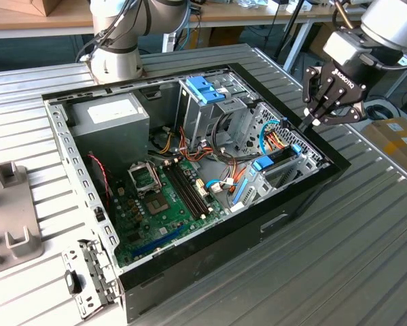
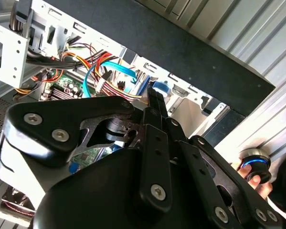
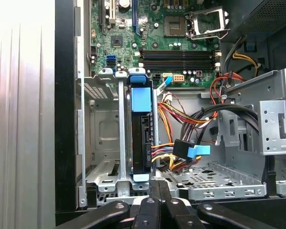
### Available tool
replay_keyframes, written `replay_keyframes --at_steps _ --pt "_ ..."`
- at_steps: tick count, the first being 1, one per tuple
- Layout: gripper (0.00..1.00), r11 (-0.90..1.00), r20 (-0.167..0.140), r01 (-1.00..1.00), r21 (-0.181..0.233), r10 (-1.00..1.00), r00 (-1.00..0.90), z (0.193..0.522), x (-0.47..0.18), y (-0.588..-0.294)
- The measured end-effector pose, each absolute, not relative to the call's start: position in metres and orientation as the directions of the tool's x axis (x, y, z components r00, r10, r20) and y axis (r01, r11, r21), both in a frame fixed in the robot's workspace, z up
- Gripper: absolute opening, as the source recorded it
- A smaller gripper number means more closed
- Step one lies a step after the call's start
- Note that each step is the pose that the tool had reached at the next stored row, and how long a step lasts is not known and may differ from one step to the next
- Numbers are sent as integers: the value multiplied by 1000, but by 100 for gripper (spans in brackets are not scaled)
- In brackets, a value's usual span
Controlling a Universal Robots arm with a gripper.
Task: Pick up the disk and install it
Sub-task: 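Insert the second disk wire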
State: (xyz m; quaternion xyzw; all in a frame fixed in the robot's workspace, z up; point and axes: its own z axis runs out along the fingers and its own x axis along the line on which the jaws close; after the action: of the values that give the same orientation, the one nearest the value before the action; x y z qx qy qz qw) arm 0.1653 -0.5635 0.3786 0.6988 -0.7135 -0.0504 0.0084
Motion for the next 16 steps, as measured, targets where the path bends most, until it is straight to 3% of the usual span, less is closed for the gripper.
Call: replay_keyframes --at_steps 5,9,10,13,16 --pt "11 18 -58 -996 84 -998 -23 379 165 -564" --pt "35 18 -58 -996 84 -998 -23 379 165 -564" --pt "35 18 -58 -996 84 -998 -23 379 165 -564" --pt "48 18 -58 -996 84 -998 -23 380 165 -564" --pt "48 18 -58 -996 84 -998 -23 380 165 -564"
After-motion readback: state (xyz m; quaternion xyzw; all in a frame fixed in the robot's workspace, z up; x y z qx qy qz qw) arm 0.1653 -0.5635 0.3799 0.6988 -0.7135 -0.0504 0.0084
